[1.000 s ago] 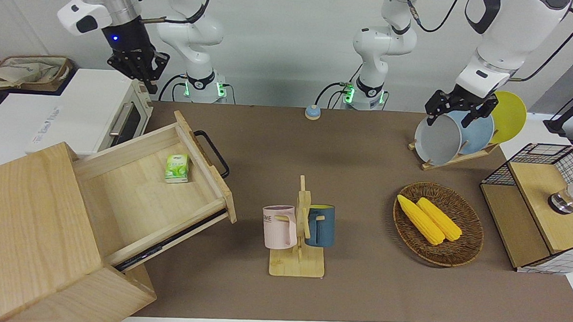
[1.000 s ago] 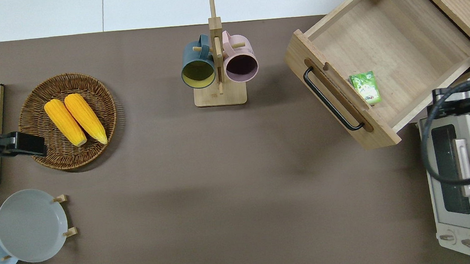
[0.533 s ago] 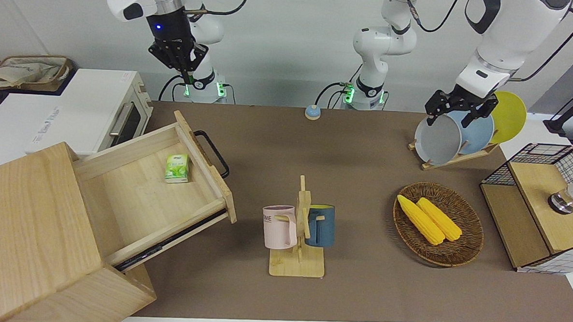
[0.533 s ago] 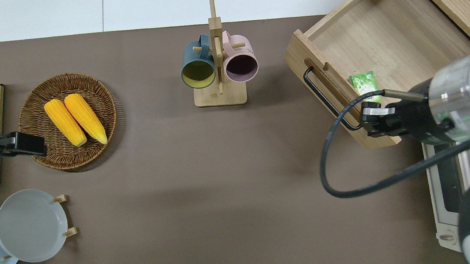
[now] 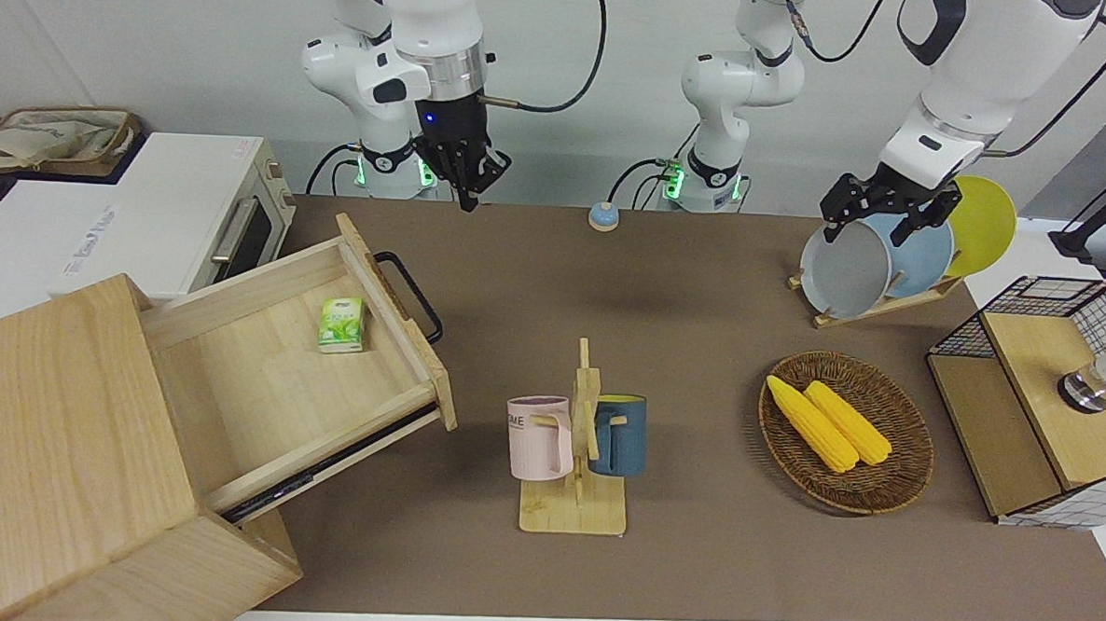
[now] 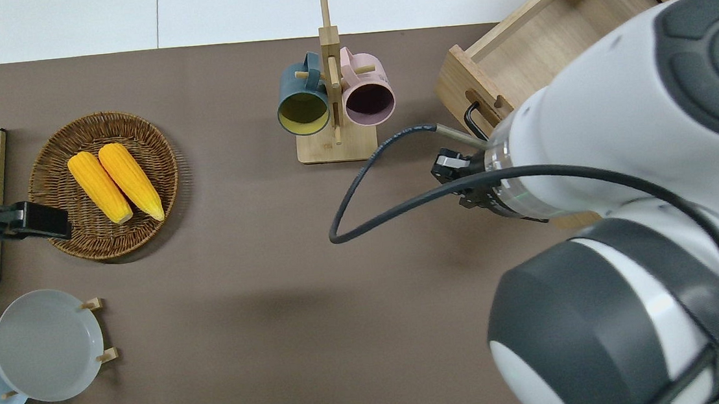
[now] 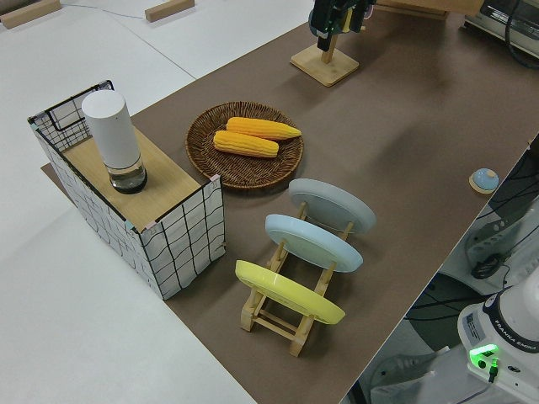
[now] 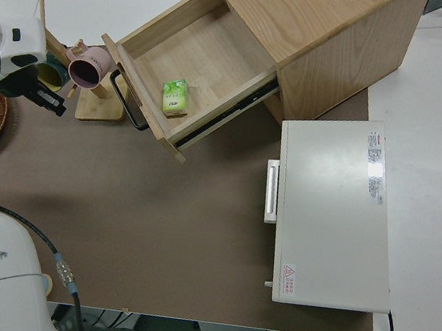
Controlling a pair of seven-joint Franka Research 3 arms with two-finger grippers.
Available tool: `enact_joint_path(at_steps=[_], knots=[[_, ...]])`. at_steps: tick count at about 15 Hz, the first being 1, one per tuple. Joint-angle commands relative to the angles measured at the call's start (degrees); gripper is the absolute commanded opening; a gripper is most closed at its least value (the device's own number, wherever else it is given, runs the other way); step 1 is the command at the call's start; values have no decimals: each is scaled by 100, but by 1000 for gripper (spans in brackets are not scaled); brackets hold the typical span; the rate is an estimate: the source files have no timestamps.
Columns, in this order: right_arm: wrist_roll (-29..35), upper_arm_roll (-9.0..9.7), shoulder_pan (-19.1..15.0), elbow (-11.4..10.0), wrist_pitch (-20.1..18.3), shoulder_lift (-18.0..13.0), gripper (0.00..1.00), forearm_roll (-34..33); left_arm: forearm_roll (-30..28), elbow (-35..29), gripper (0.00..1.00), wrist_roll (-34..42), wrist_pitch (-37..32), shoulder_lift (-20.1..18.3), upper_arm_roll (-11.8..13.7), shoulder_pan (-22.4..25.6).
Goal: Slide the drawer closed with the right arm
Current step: 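Move the right gripper to the drawer front and push it away from the robot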
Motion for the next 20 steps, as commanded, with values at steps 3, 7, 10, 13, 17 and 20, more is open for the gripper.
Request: enact_joint_path(at_steps=[3,7,10,13,17,20], knots=[[1206,-26,124,-17,207,452,0,-177,102,49,993,-60,-103,-25,2,-39],[1584,-35,54,-95,277,690,0,-168,102,49,993,-60,-103,-25,2,-39],[1796,-35,1,-341,488,725,0,-150,102,58,993,-60,-103,-25,2,-39],[1849,-105,-17,-377,533,840,0,-141,102,58,993,-60,-103,-25,2,-39],[1849,-105,-183,-377,656,1024,0,-159,102,58,995,-60,-103,-25,2,-39],[1840,-114,-228,-377,752,1112,0,-176,102,49,993,-60,-103,-25,2,-39]])
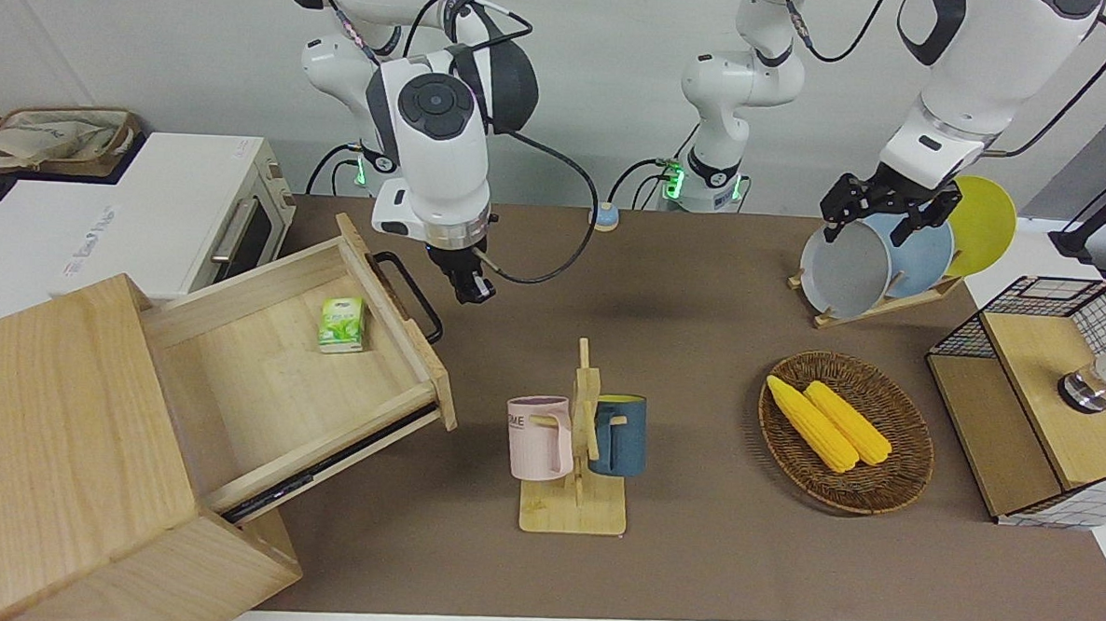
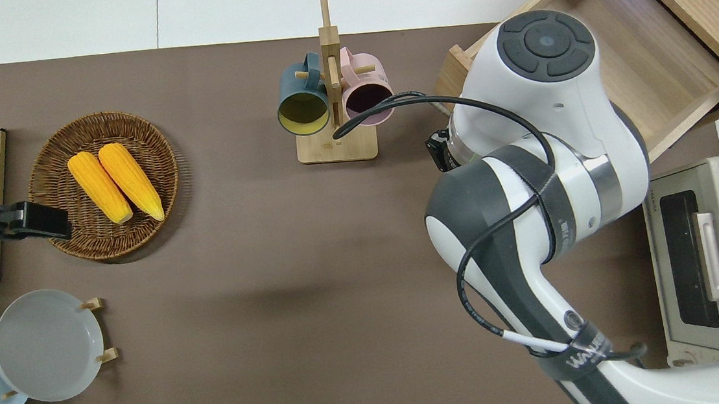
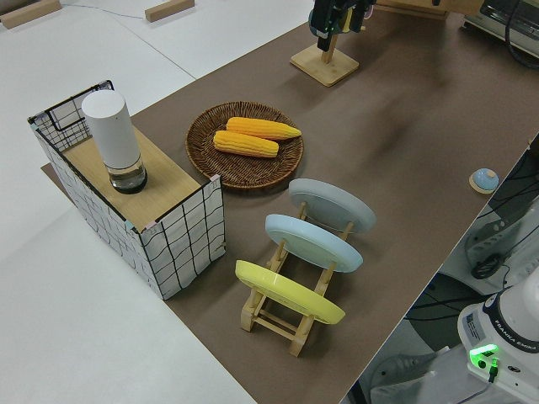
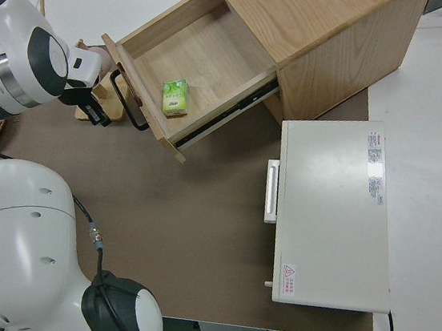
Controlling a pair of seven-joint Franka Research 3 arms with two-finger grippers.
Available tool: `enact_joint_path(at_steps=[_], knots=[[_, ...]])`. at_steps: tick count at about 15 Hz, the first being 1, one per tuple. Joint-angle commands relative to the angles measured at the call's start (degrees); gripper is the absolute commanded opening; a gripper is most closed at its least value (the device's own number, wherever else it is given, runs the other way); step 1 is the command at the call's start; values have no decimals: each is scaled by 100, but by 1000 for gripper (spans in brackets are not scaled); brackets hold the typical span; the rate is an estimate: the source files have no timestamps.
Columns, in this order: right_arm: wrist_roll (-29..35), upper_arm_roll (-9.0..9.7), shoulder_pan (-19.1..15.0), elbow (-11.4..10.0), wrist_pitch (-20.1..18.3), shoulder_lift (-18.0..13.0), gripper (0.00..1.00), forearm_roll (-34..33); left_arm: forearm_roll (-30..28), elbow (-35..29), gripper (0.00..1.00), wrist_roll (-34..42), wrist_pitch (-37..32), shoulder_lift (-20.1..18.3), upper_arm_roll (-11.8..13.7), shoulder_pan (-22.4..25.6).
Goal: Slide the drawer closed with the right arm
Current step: 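Push the wooden drawer fully shut with the right gripper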
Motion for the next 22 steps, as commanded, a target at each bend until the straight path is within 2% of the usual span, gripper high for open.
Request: enact_joint_path(at_steps=[1,10,13,19,22], knots=[[103,66,-154,-54,233,89,0,-72,102,58,993,-60,-103,-25,2,-39],[16,75,-427,33,391,308,0,-345,102,58,993,-60,-103,-25,2,-39],[-256,84,-611,51,628,344,0,-345,102,49,993,-60,-103,-25,2,-39],[-679,154,-1042,332,628,466,0,-354,102,58,993,-60,-103,-25,2,-39],[-985,163,-1217,350,628,519,0,-415,102,58,993,-60,-103,-25,2,-39]])
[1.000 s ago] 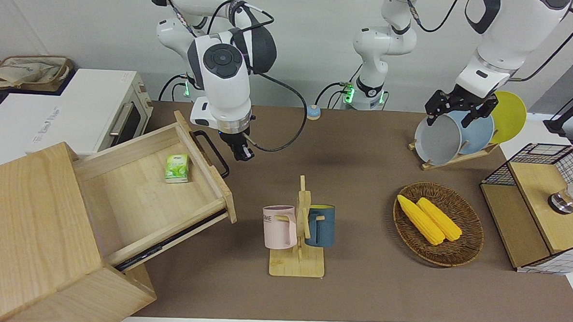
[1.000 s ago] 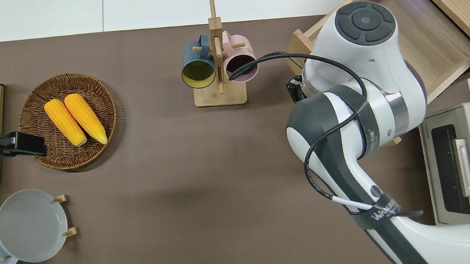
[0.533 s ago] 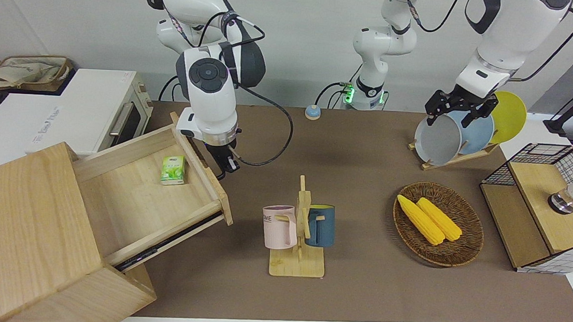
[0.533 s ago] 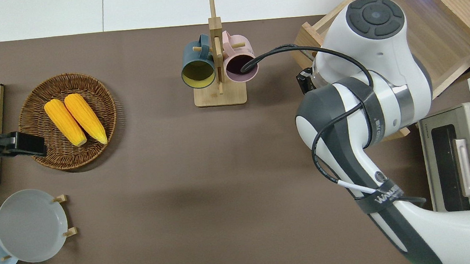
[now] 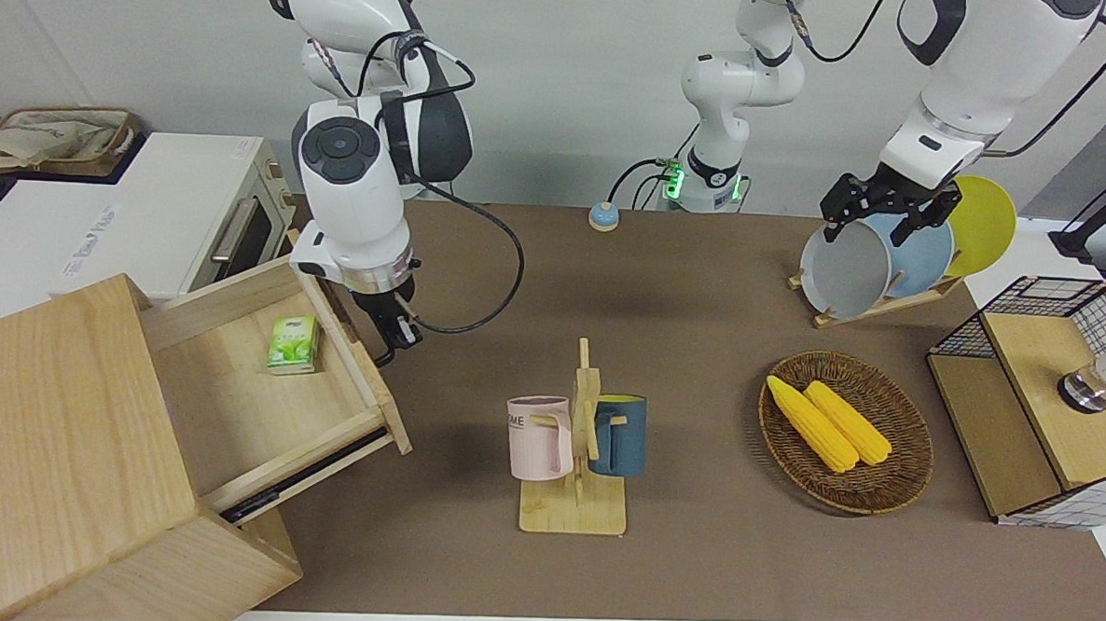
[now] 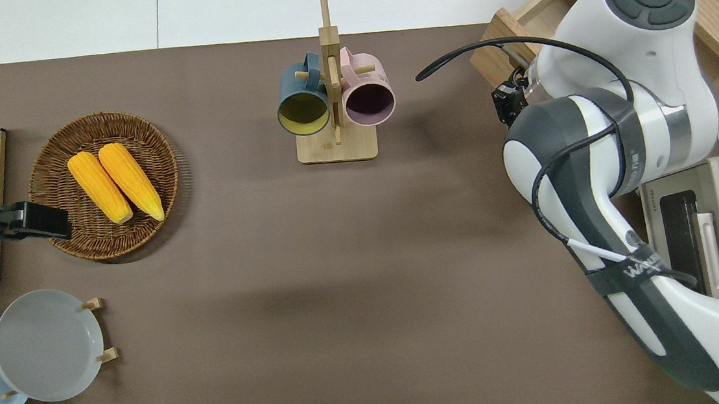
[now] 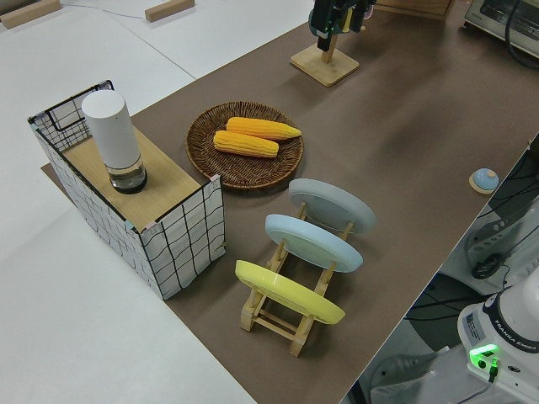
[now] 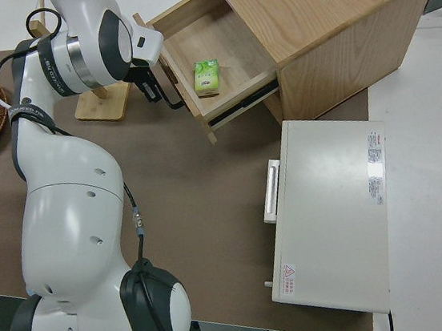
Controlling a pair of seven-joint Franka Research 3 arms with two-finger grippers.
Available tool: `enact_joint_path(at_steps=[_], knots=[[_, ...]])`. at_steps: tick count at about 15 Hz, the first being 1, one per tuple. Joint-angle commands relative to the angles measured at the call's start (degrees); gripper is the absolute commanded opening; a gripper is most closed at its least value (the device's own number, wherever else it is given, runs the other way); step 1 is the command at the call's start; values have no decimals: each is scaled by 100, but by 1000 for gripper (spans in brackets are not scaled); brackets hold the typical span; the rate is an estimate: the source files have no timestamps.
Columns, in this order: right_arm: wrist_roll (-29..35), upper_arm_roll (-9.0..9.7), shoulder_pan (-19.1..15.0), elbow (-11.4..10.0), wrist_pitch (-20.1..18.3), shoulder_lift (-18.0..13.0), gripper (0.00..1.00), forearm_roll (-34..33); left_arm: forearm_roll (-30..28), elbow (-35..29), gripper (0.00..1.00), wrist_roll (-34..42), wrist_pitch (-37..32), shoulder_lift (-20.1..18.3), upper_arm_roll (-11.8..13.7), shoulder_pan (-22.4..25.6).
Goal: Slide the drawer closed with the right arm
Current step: 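Push the wooden drawer fully shut with the right gripper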
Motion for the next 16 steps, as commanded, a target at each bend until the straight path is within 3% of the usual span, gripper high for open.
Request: enact_joint_path(at_steps=[1,6,9,16], knots=[[-479,119,-315,201,52,187,0,-227,102,49,995,-60,-103,-25,2,-39],[-928,145,-719,245,43,214,0,-281,102,49,993,-60,-103,-25,2,-39],[-1122,171,-922,402,43,231,0,-281,102,49,993,-60,-103,-25,2,-39],[-1140,303,-1388,570,78,328,0,-272,102,58,993,-60,-103,-25,2,-39]])
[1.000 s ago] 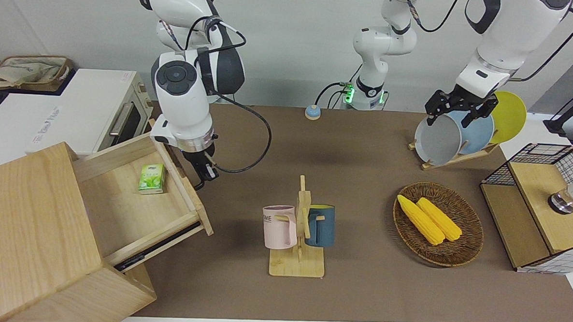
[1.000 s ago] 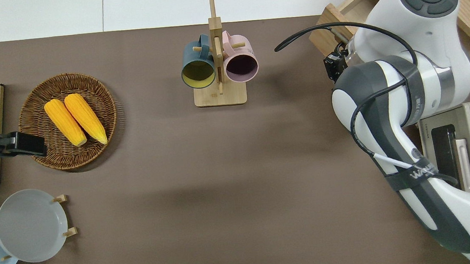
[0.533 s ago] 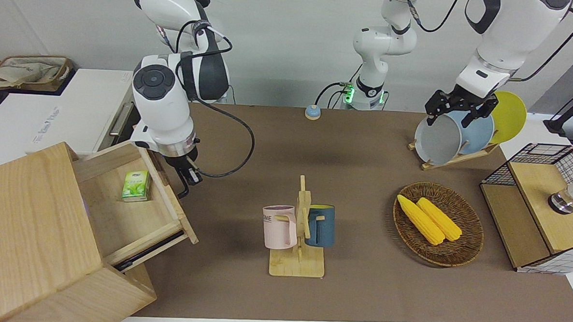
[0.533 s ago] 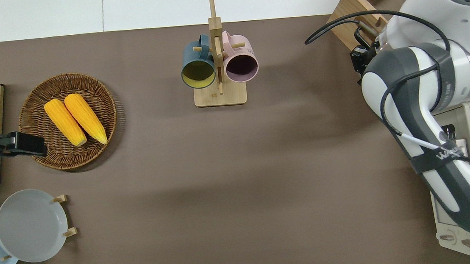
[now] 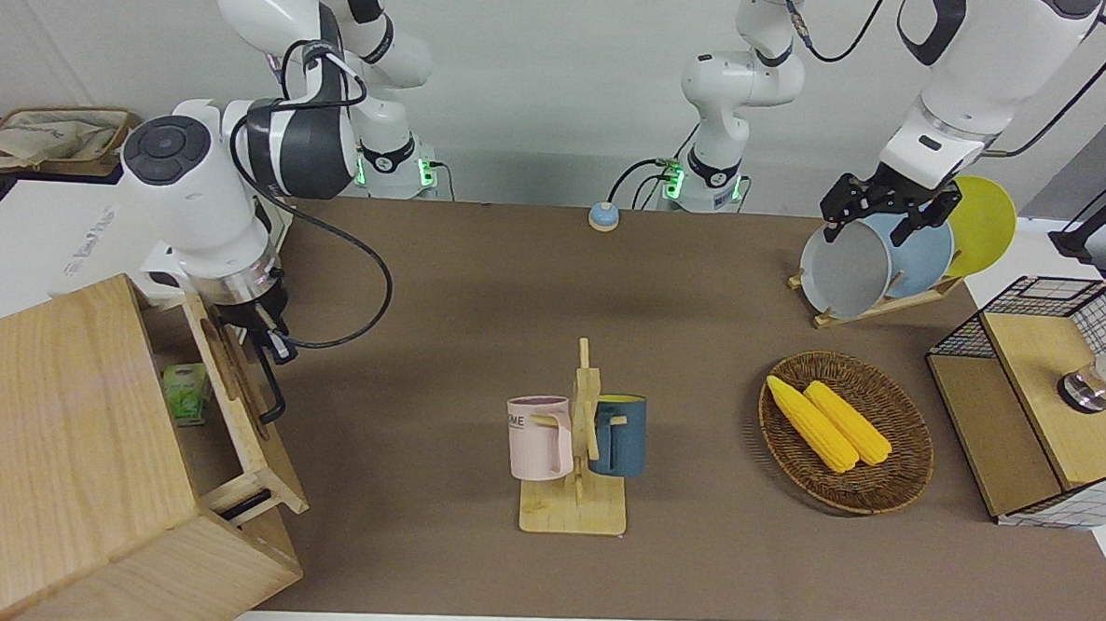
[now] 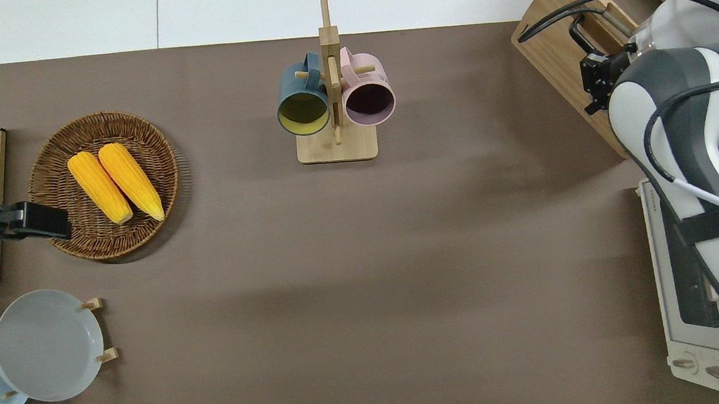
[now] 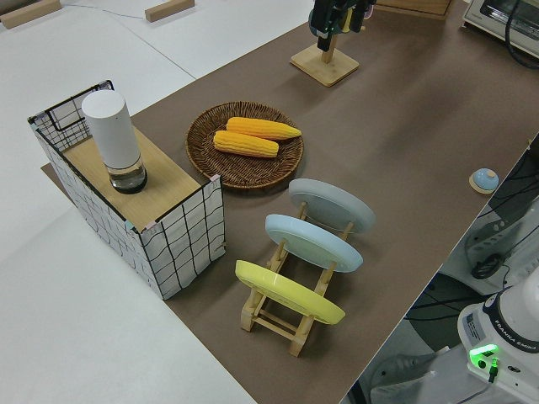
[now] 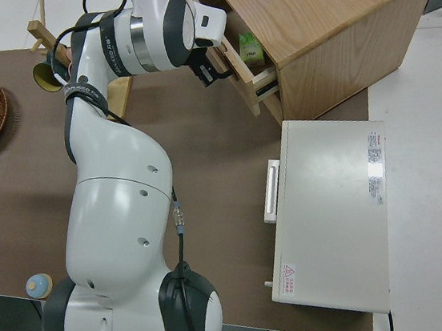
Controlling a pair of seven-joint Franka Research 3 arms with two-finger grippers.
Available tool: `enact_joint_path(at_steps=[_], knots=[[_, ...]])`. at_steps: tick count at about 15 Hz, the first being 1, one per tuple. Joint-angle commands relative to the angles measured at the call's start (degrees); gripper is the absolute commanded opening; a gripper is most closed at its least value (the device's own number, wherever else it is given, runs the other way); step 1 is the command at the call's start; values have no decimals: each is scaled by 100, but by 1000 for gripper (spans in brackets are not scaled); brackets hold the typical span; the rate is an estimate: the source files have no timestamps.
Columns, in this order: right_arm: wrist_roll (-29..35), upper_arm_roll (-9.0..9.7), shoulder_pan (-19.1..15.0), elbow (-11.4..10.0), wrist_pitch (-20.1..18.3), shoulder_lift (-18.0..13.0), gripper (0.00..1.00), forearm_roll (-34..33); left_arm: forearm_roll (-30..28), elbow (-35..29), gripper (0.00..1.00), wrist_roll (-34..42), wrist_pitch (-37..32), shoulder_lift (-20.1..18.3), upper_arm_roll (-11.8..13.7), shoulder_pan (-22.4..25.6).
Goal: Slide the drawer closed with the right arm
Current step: 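Push the wooden drawer fully shut with the right gripper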
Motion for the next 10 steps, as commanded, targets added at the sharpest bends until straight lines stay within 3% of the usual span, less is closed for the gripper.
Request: enact_joint_path(at_steps=[1,4,10], knots=[[-113,232,-374,283,82,226,0,-70,102,58,993,-60,-103,-25,2,-39],[-113,373,-585,345,99,296,0,-70,102,58,993,-60,-103,-25,2,-39],[-315,391,-805,424,99,332,0,-70,102,58,993,-60,-103,-25,2,-39]])
